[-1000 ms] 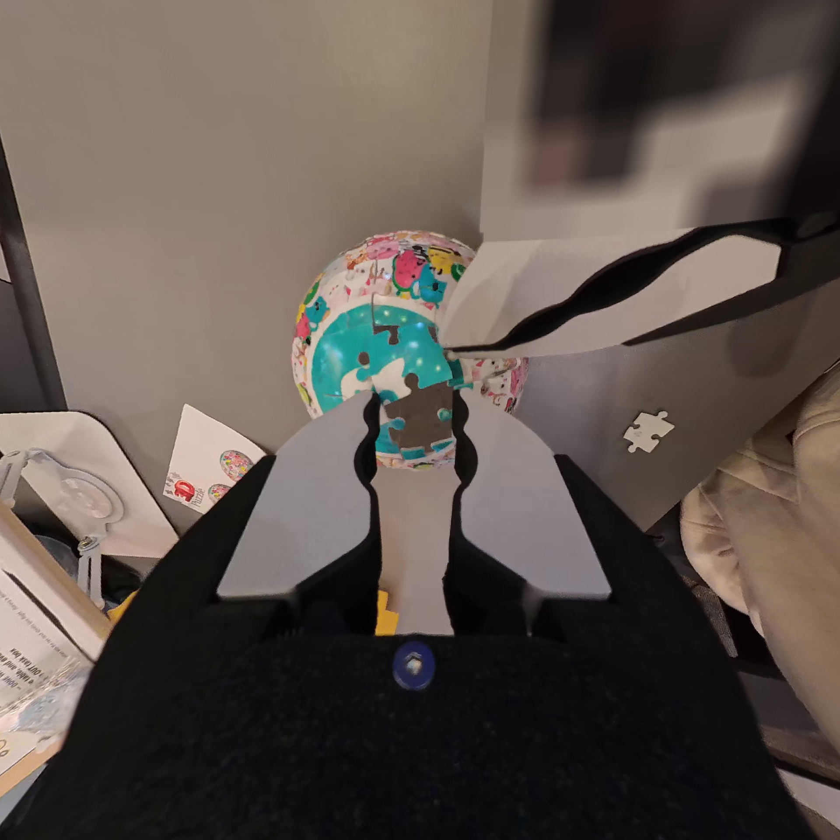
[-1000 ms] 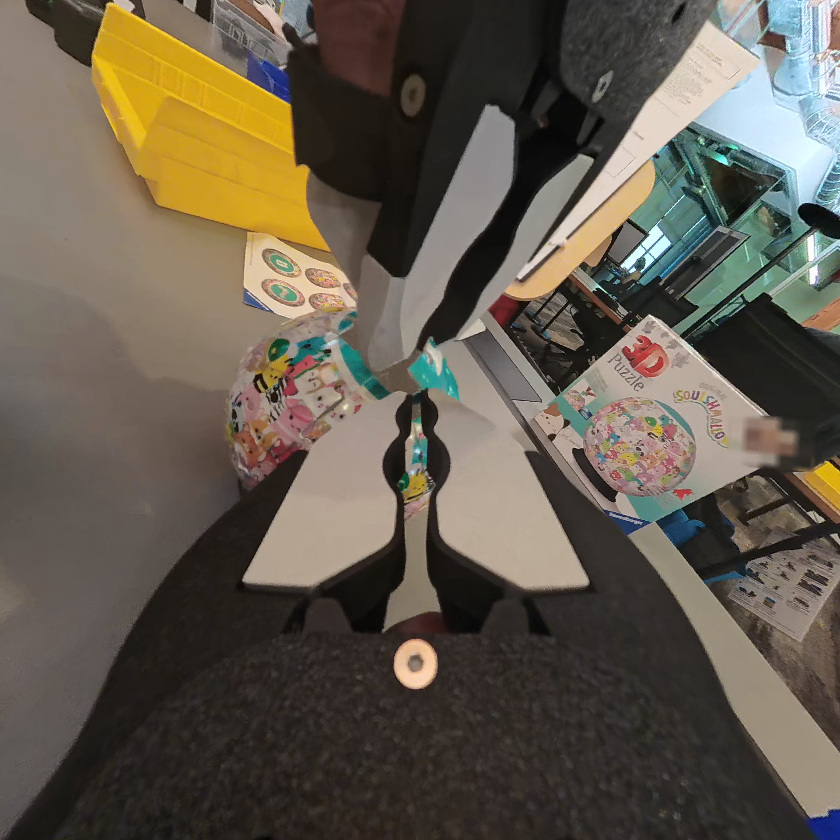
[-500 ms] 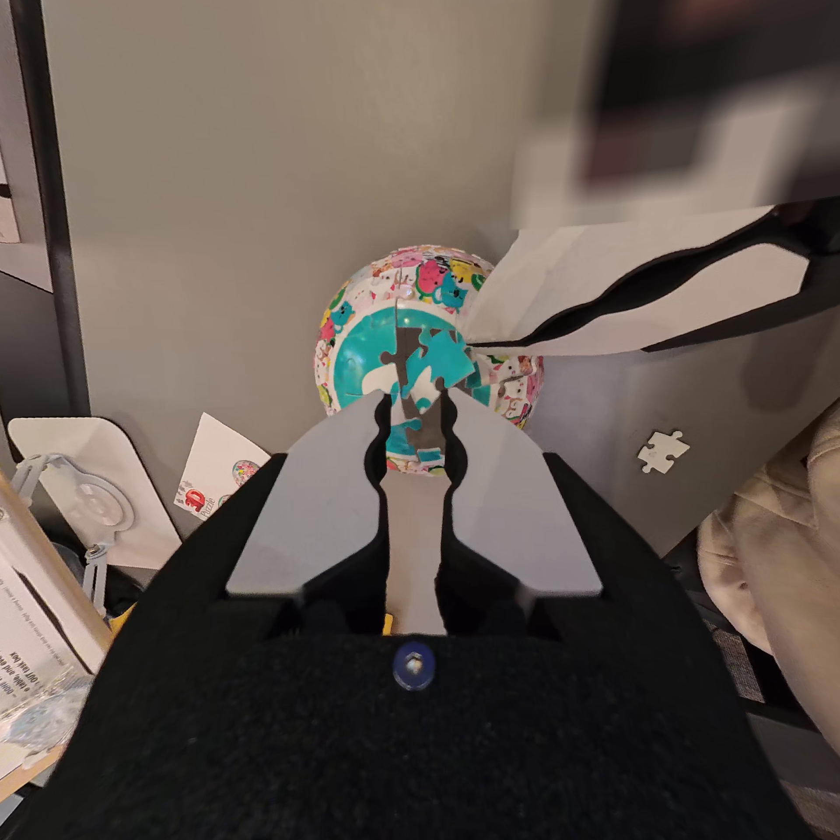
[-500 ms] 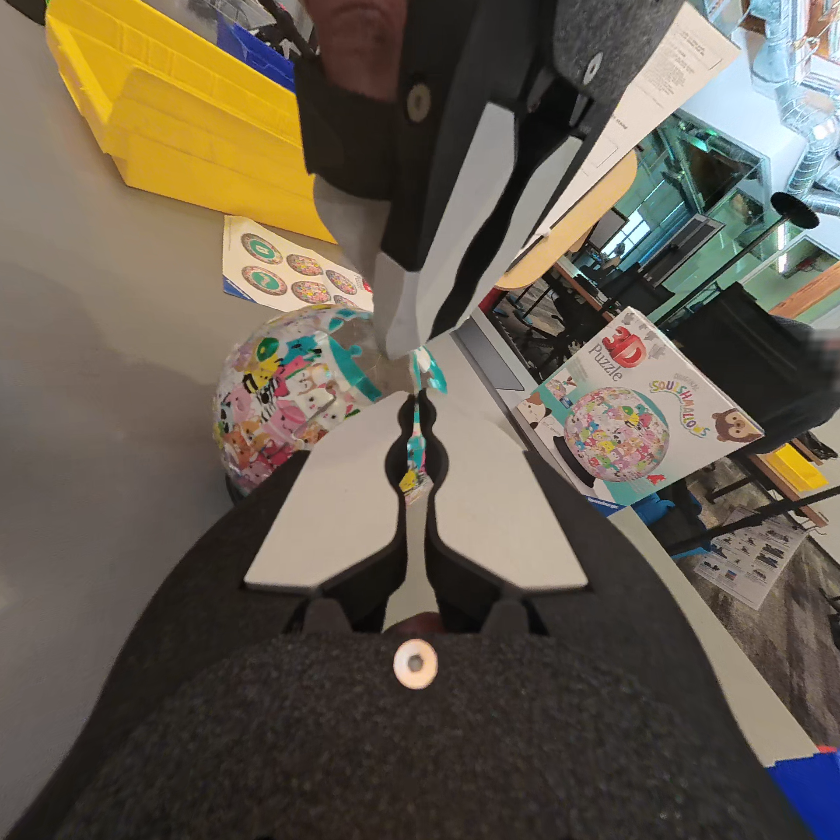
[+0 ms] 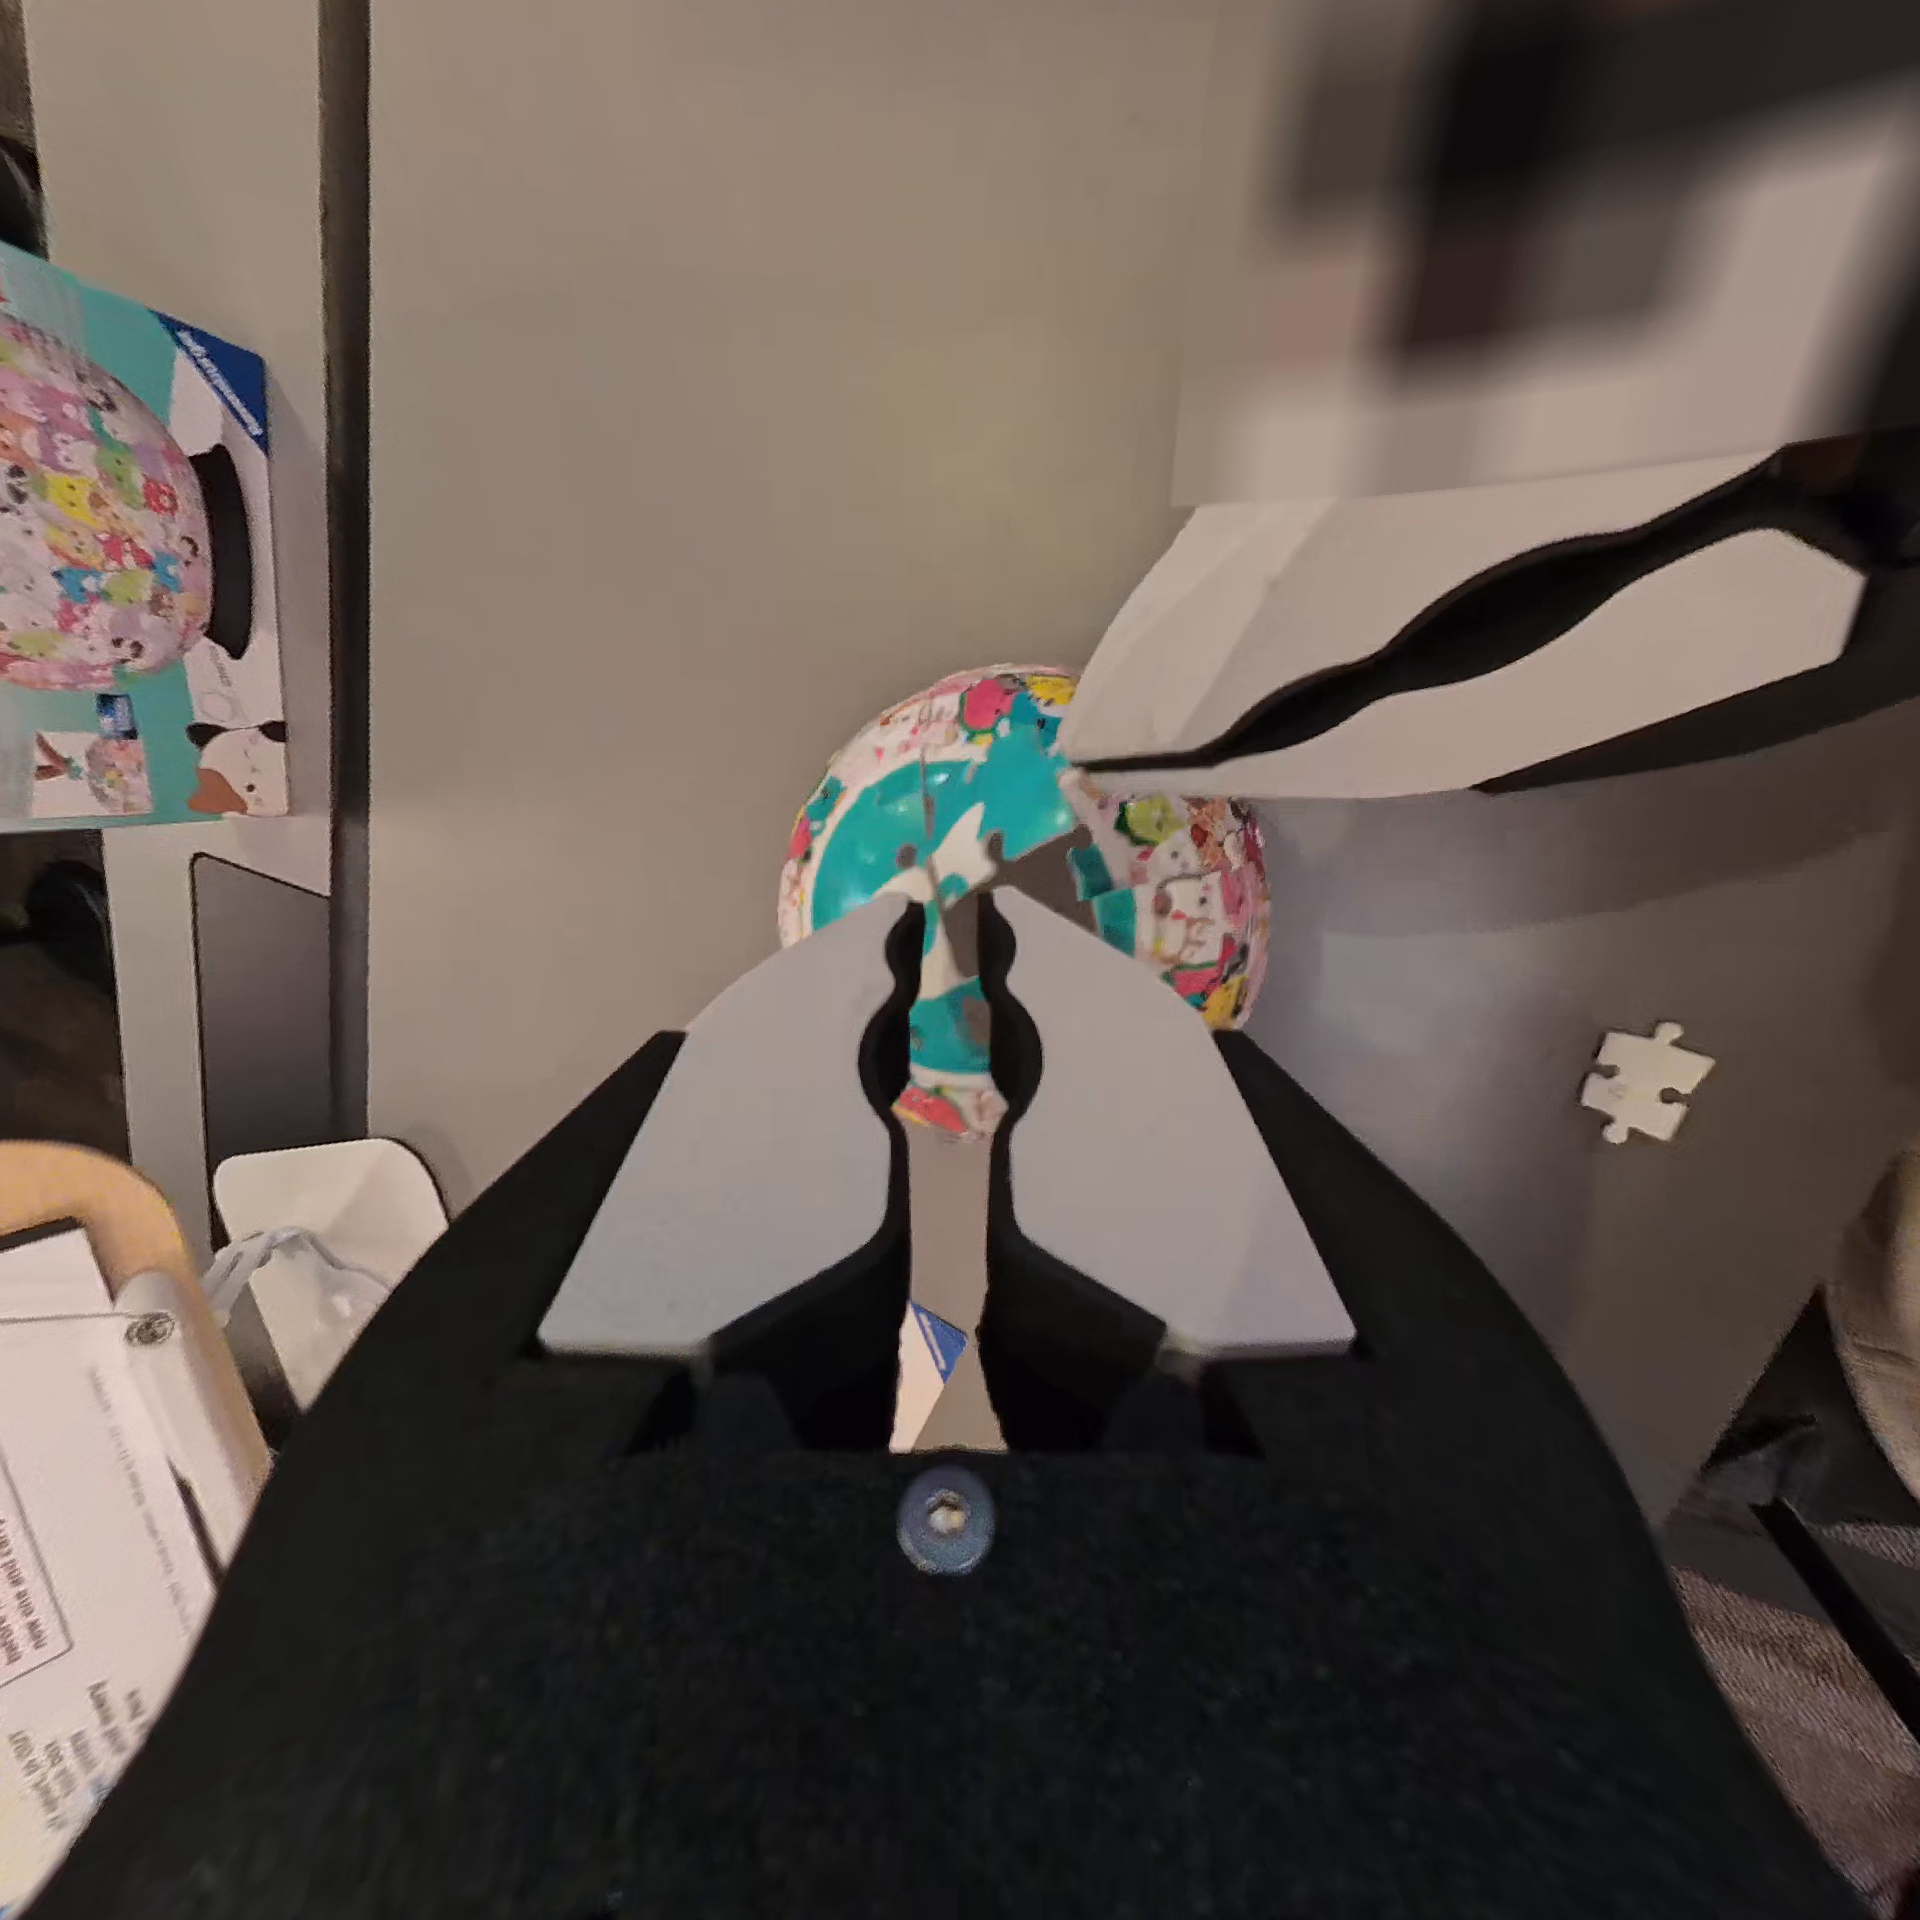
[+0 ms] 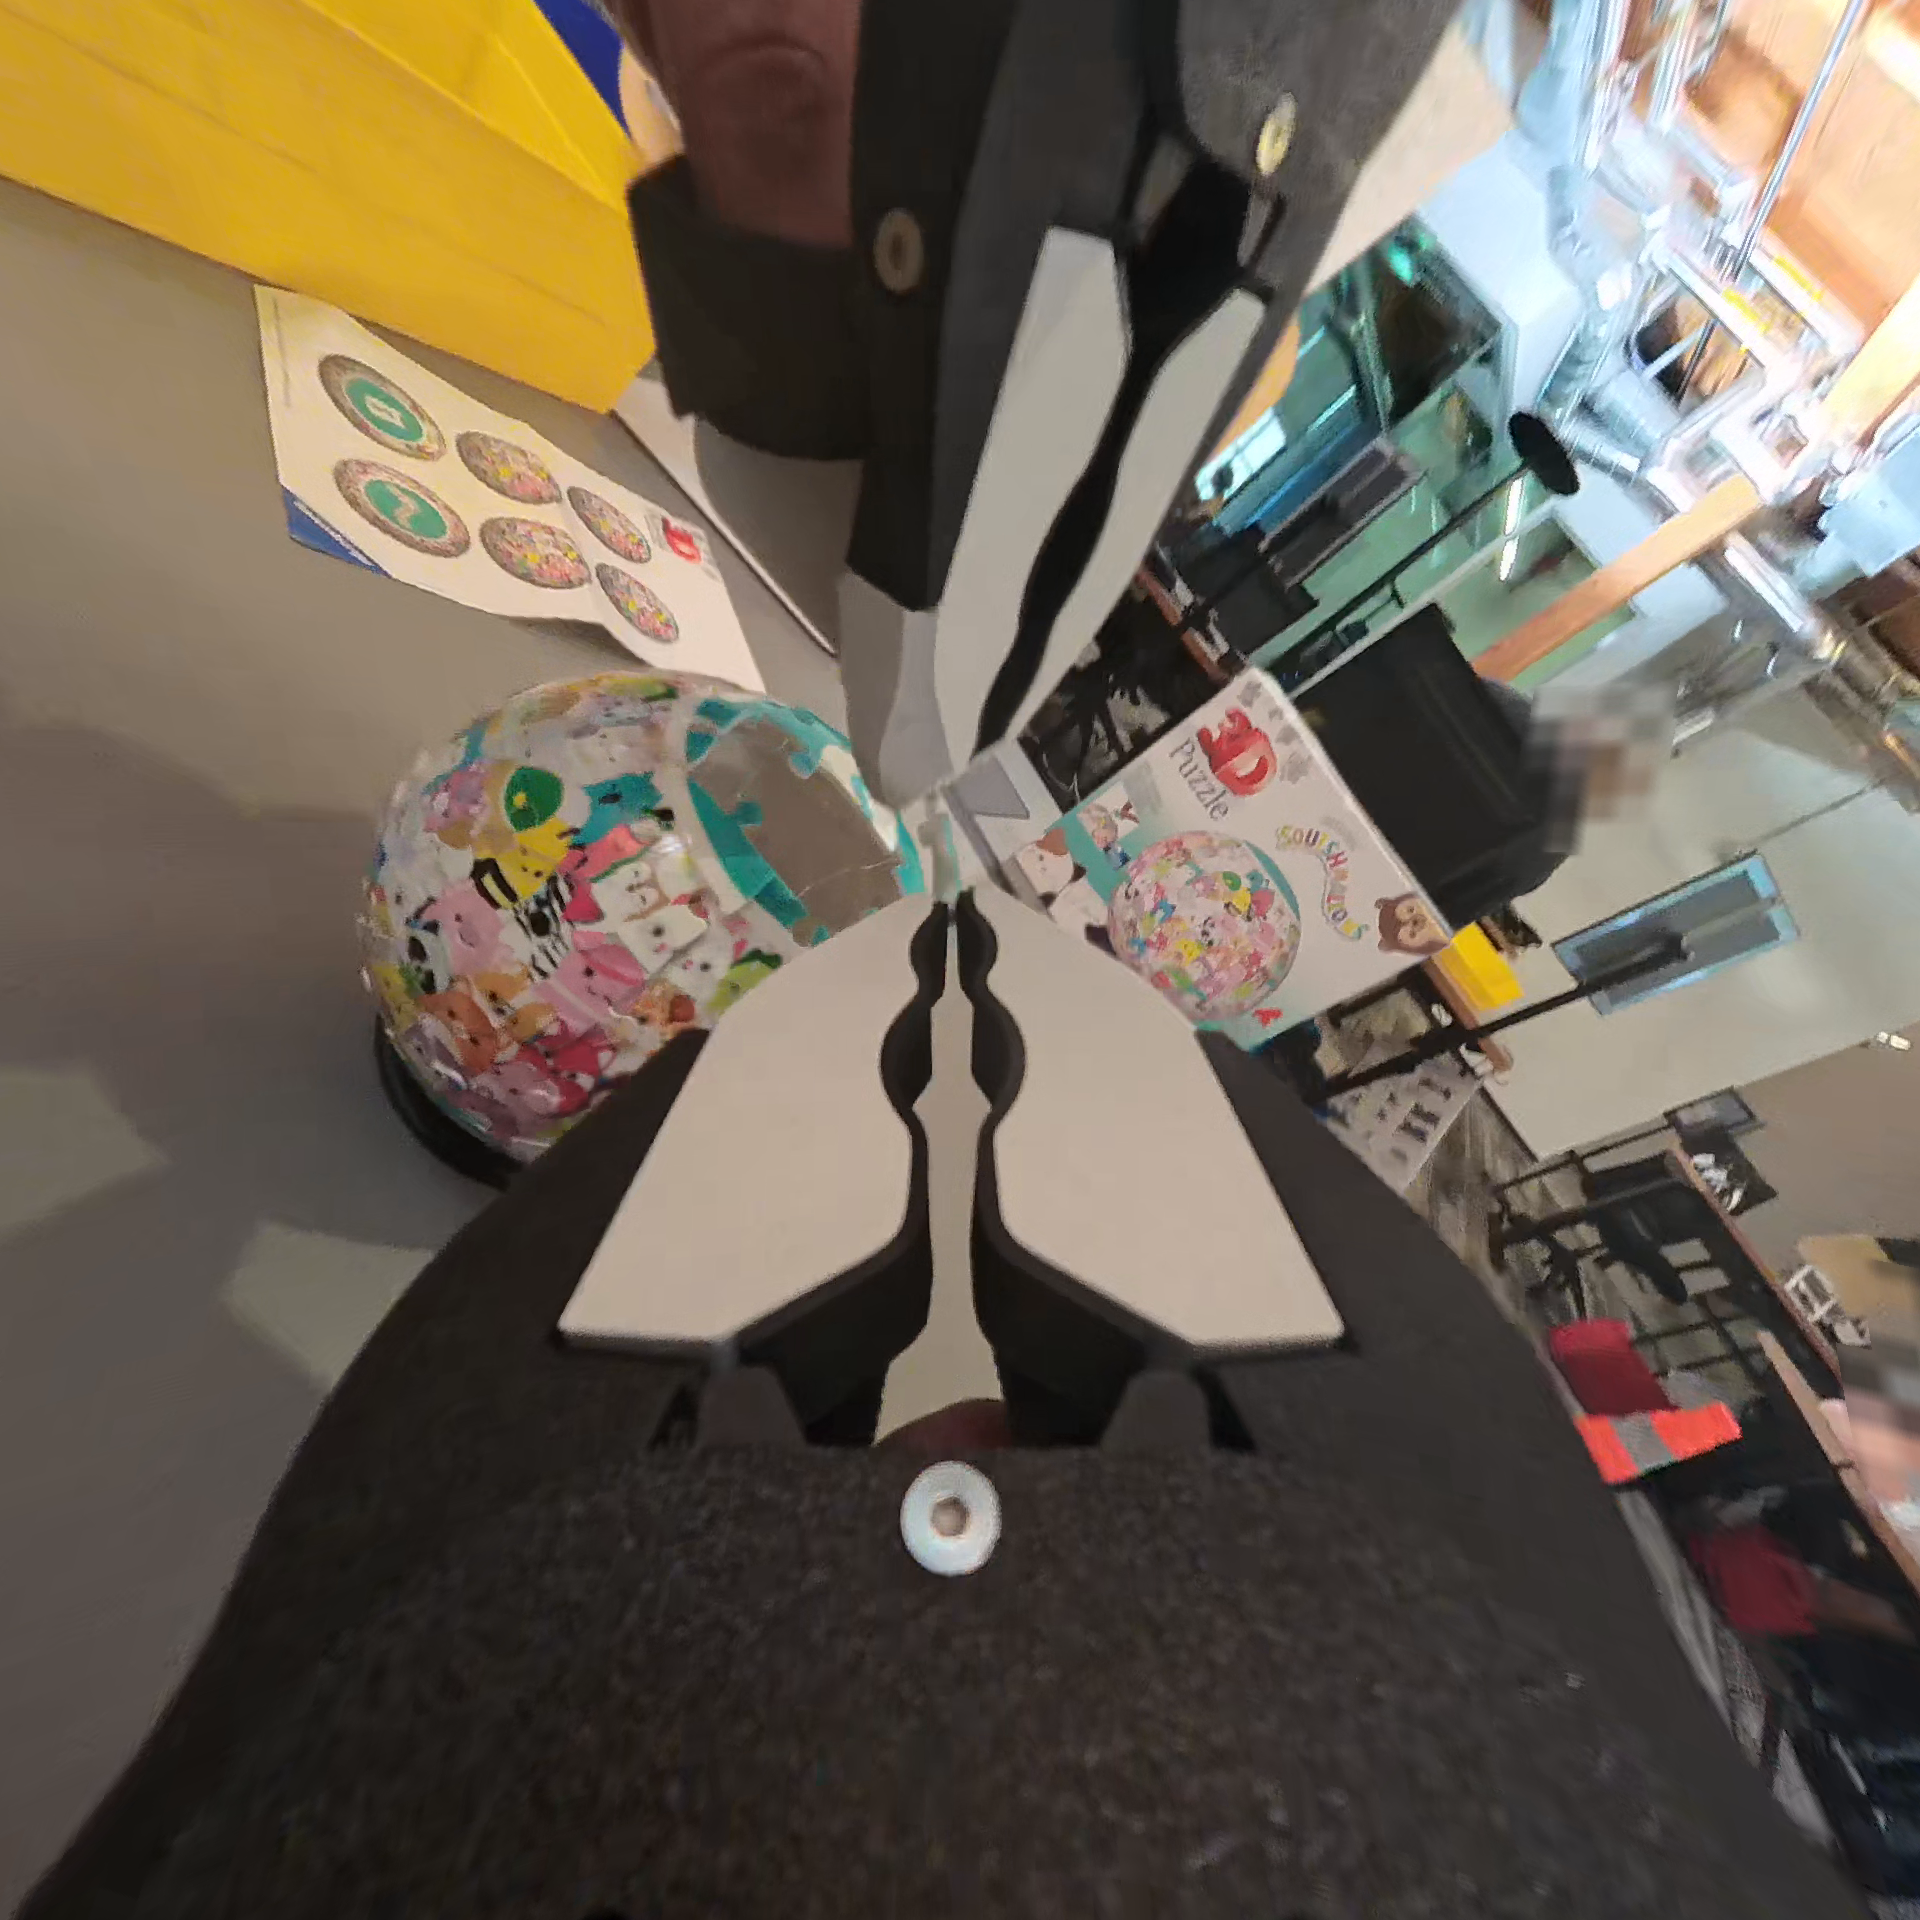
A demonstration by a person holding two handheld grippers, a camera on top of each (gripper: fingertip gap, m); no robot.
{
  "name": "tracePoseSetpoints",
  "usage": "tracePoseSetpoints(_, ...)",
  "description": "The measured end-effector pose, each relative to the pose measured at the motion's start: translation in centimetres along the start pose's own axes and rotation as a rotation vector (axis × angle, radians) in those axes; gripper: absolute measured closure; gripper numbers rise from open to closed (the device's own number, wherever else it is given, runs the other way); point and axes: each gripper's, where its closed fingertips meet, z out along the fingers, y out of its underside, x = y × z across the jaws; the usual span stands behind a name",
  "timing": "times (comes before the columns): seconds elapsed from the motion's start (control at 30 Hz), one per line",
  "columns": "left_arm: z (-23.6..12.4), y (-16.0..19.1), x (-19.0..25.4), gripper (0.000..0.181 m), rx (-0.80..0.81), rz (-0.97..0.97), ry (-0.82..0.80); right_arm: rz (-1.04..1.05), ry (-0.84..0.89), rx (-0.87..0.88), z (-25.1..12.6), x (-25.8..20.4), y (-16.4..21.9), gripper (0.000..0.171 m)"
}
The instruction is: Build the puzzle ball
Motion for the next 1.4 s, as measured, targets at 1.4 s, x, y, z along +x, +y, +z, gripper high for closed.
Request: tracePoseSetpoints(1.4,1.0,0.1,1.8,0.176,0.209,-0.007,0.213,-0.121,-0.020,-0.145,1.2,-2.5,1.2,0.168)
